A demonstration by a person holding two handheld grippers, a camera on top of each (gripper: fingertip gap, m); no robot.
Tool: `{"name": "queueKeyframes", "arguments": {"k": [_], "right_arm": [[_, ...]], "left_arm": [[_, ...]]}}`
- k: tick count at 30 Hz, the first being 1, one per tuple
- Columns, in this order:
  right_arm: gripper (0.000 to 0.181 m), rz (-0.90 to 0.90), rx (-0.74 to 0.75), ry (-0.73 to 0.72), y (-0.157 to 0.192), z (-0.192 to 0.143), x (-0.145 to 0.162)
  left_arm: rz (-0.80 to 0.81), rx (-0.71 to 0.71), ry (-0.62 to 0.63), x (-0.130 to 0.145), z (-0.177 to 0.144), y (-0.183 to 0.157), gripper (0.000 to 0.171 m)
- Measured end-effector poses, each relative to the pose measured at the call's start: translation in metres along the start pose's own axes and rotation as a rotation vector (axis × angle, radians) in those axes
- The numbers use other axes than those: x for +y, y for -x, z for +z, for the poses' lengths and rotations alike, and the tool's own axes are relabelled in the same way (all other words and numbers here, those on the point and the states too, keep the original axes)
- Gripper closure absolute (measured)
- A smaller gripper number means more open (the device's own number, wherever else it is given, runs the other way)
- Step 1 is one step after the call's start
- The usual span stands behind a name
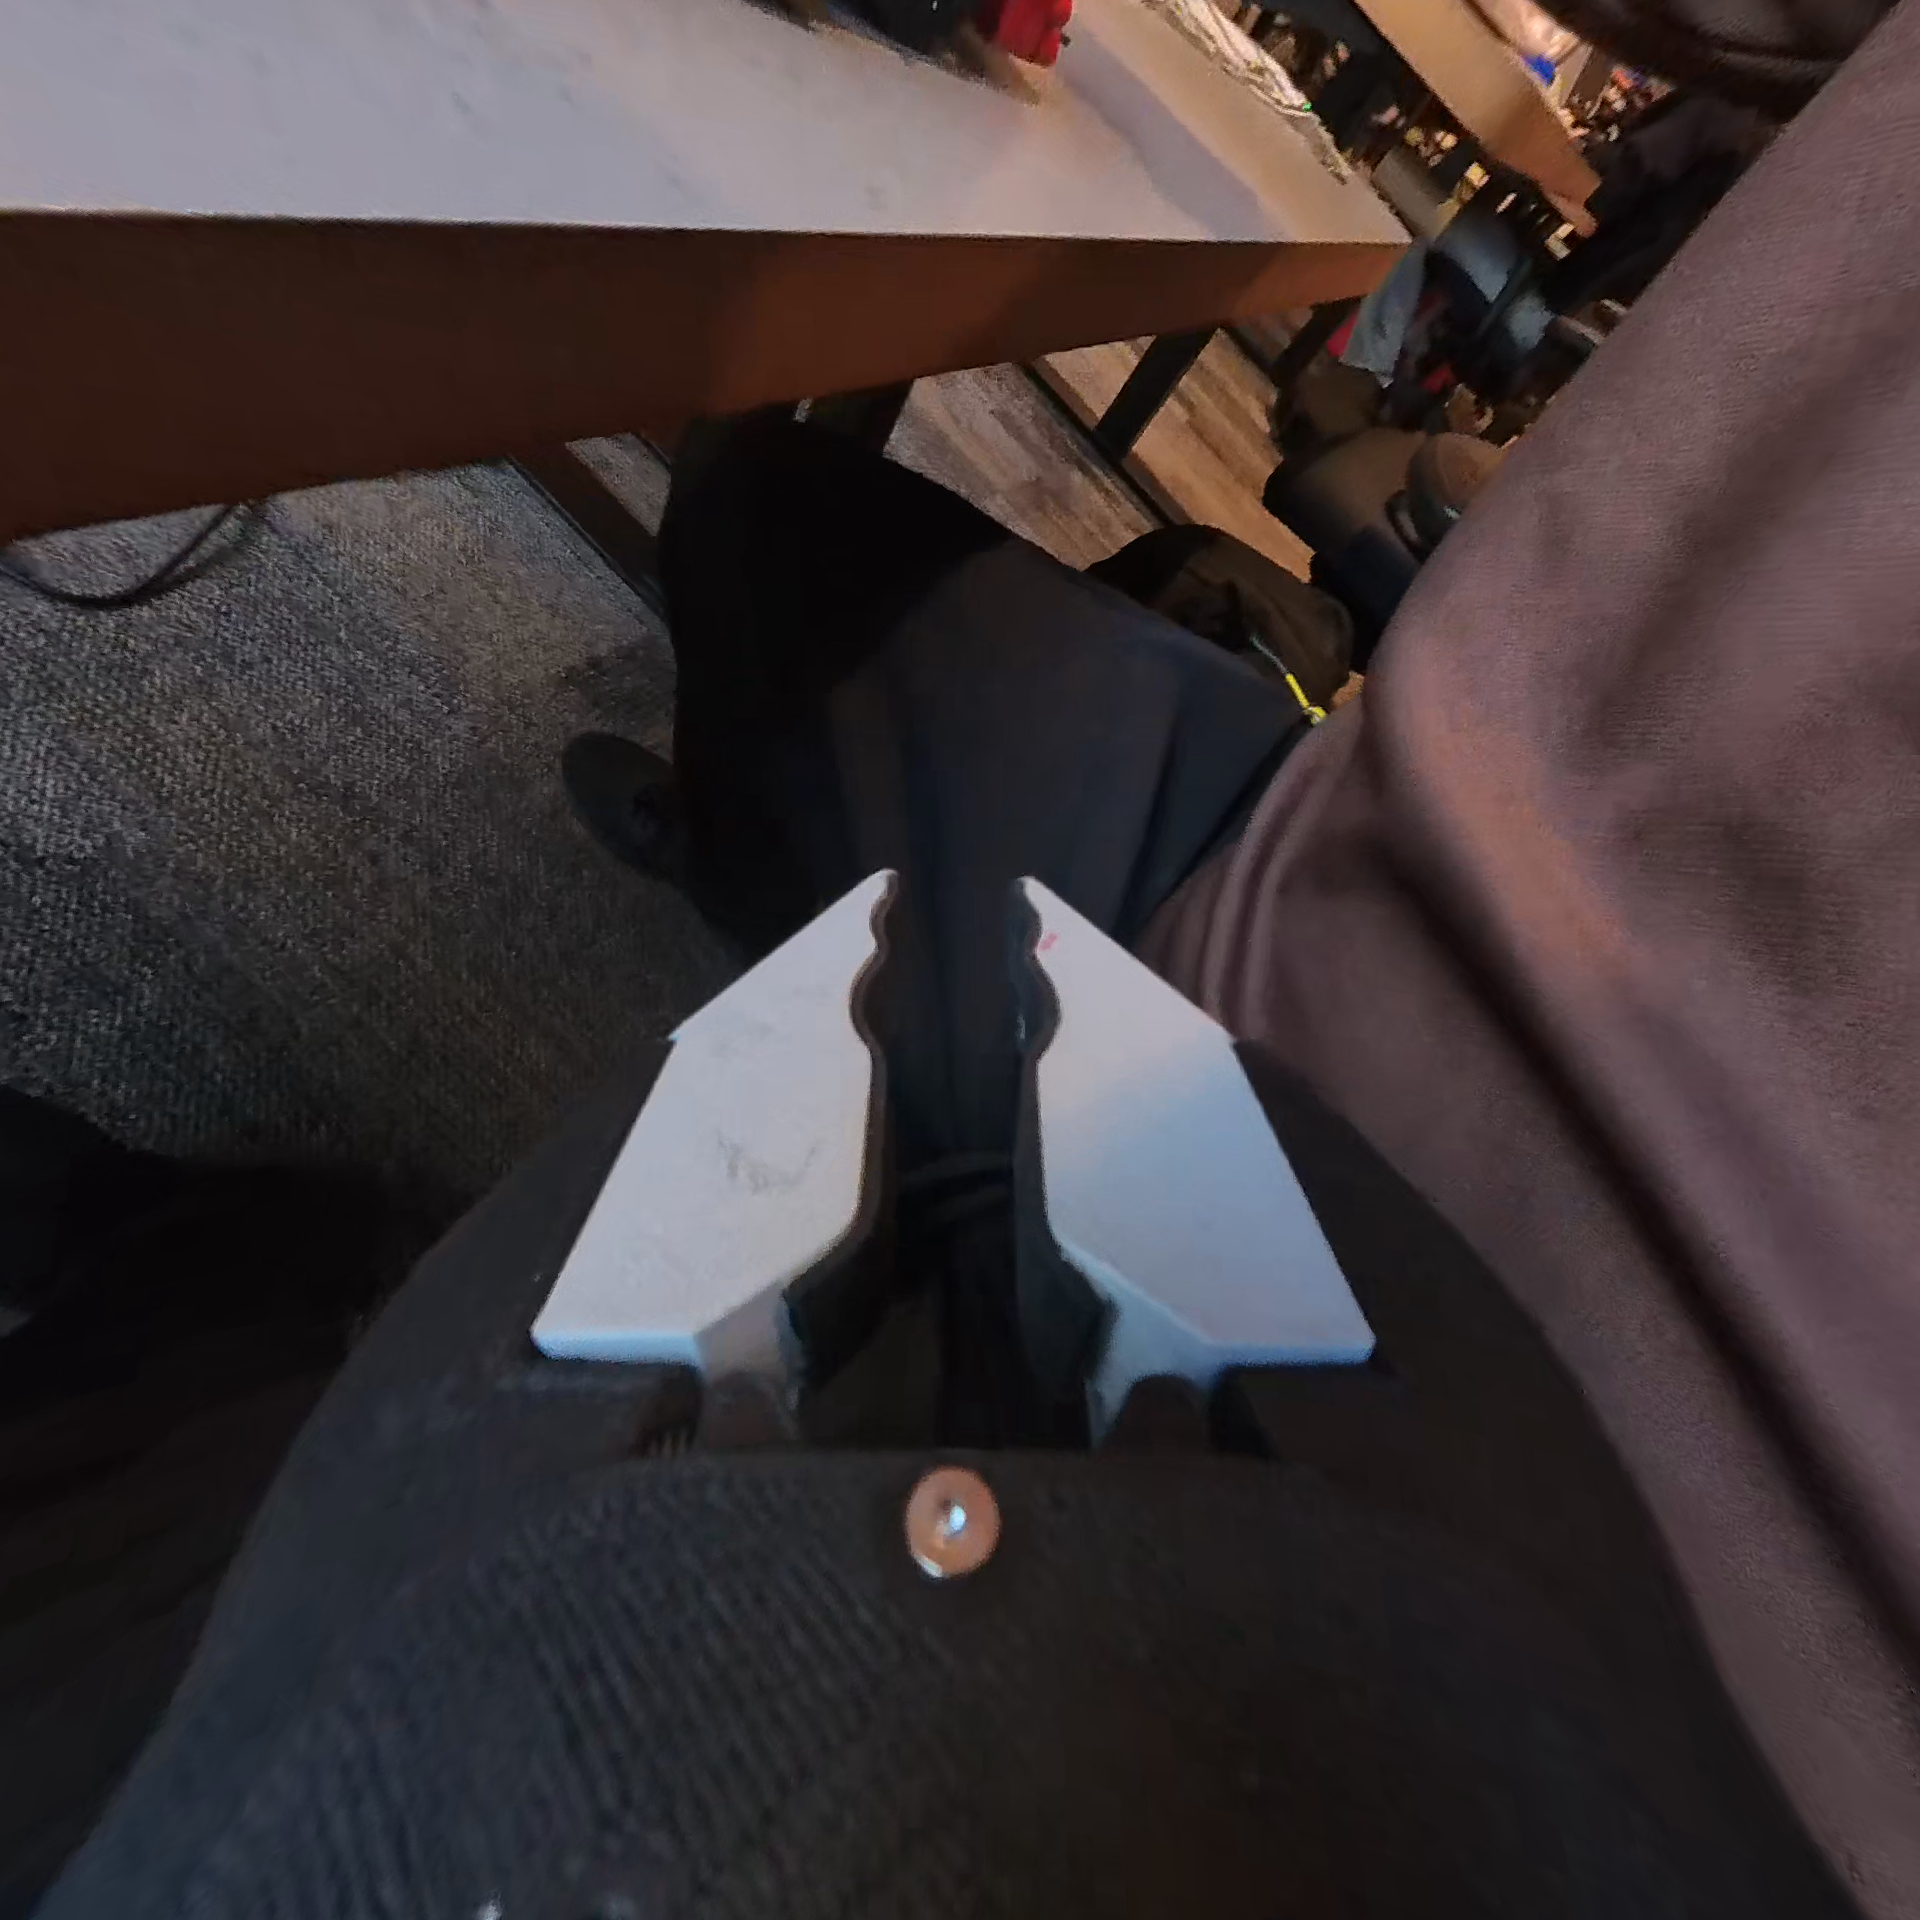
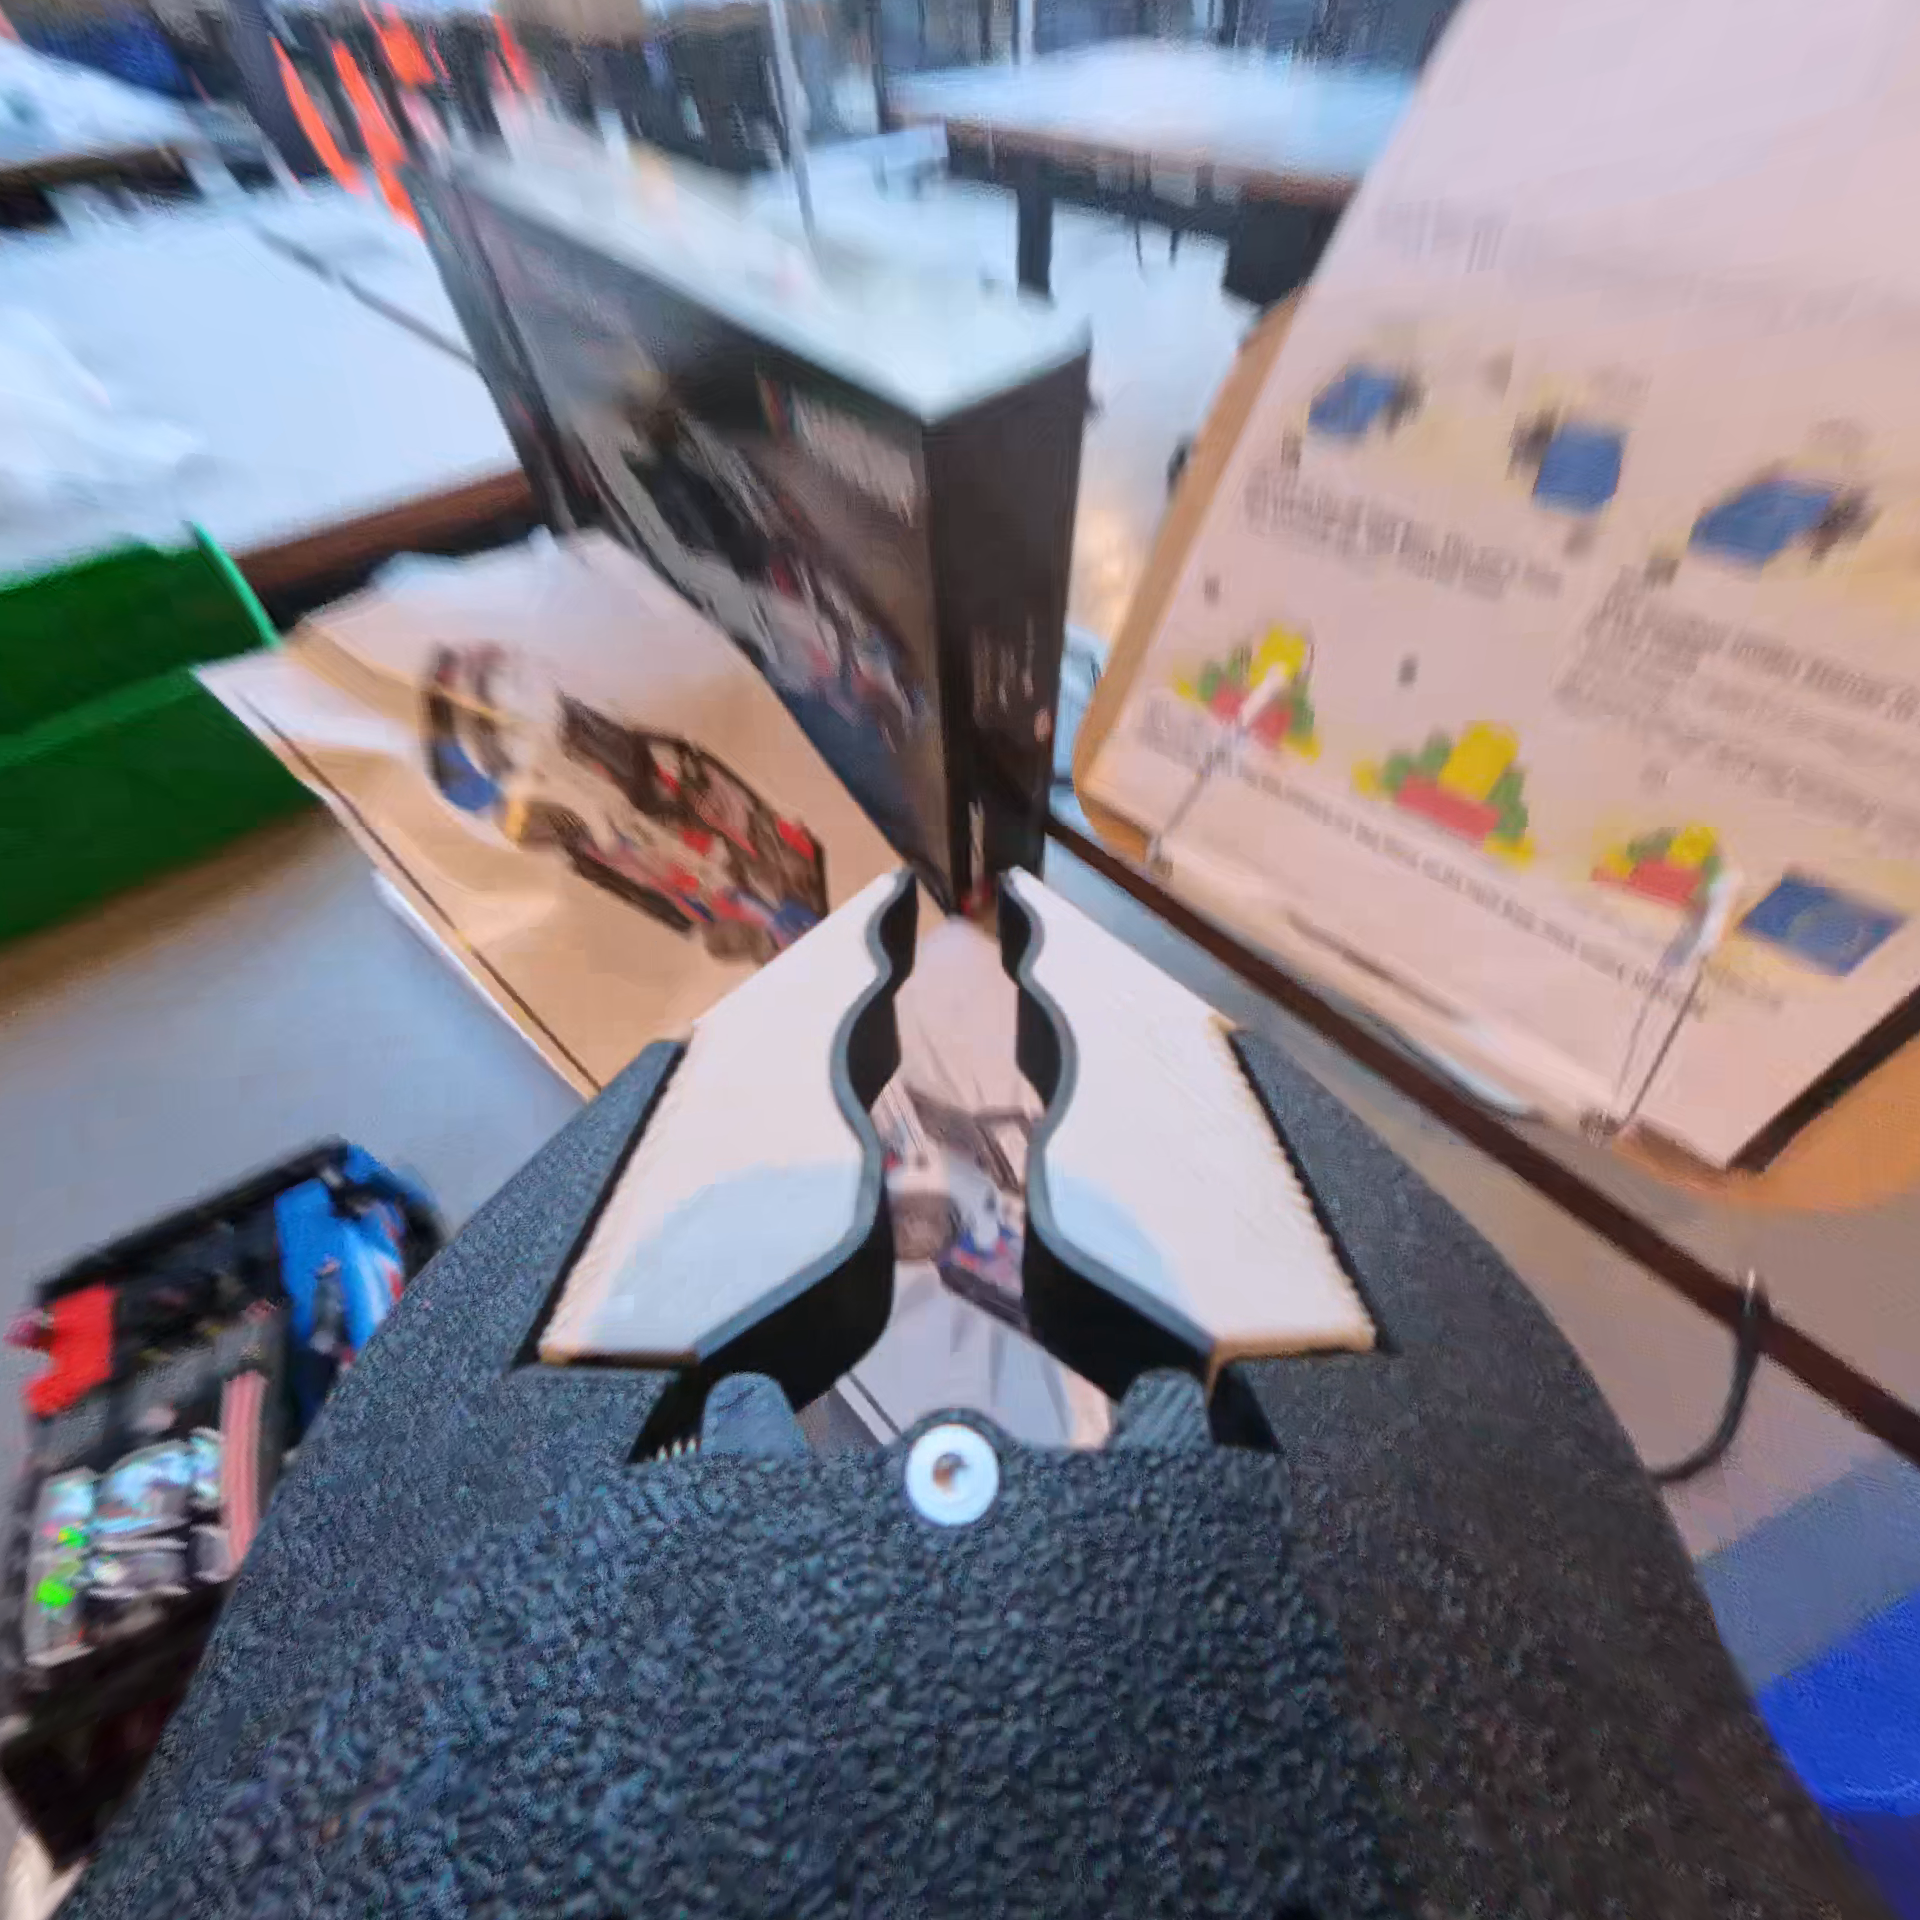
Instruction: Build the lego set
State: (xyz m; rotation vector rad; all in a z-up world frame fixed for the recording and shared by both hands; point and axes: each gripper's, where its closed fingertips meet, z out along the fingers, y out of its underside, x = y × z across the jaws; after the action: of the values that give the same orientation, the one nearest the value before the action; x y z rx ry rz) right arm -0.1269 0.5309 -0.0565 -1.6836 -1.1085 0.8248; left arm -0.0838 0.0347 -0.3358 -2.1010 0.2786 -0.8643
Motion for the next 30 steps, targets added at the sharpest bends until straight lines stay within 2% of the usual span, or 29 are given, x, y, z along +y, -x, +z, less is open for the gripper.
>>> {"name": "queueKeyframes", "arguments": {"k": [1,3,5,7,9,10,14,18,21,24,27,30], "right_arm": [[0.17,-0.01,-0.003,0.056,-0.003,0.013,0.021],[0.172,-0.076,-0.04,0.136,0.015,0.052,0.051],[0.175,-0.144,-0.147,0.195,0.059,0.1,0.075],[0.181,-0.135,-0.322,0.357,0.115,0.144,0.12],[0.181,-0.206,-0.339,0.587,0.136,0.173,0.183],[0.181,-0.234,-0.336,0.557,0.142,0.18,0.185],[0.181,-0.257,-0.342,0.474,0.139,0.15,0.144],[0.17,-0.177,-0.35,0.435,0.11,0.084,0.125],[0.16,-0.122,-0.393,0.374,0.1,0.026,0.132],[0.153,-0.121,-0.362,0.348,0.086,-0.015,0.153],[0.15,-0.113,-0.327,0.358,0.076,-0.03,0.173],[0.15,-0.118,-0.288,0.31,0.068,-0.018,0.167]], "left_arm": [[0.01,-0.011,0.001,-0.001,0.0,0.001,0.155],[0.031,-0.03,0.005,-0.003,0.002,0.002,0.155],[0.06,-0.058,0.013,-0.006,0.003,0.006,0.155],[0.09,-0.088,0.023,-0.009,0.005,0.012,0.156],[0.106,-0.102,0.028,-0.014,0.006,0.017,0.156],[0.105,-0.105,0.027,-0.015,0.007,0.019,0.157],[0.075,-0.079,0.031,-0.012,0.01,0.02,0.156],[0.061,-0.048,0.031,-0.012,0.012,0.016,0.156],[0.053,-0.031,0.021,-0.013,0.01,0.014,0.156],[0.045,-0.029,0.013,-0.015,0.008,0.014,0.156],[0.034,-0.009,-0.011,-0.02,0.006,0.012,0.156],[0.013,0.015,-0.039,-0.025,0.006,0.011,0.156]]}}
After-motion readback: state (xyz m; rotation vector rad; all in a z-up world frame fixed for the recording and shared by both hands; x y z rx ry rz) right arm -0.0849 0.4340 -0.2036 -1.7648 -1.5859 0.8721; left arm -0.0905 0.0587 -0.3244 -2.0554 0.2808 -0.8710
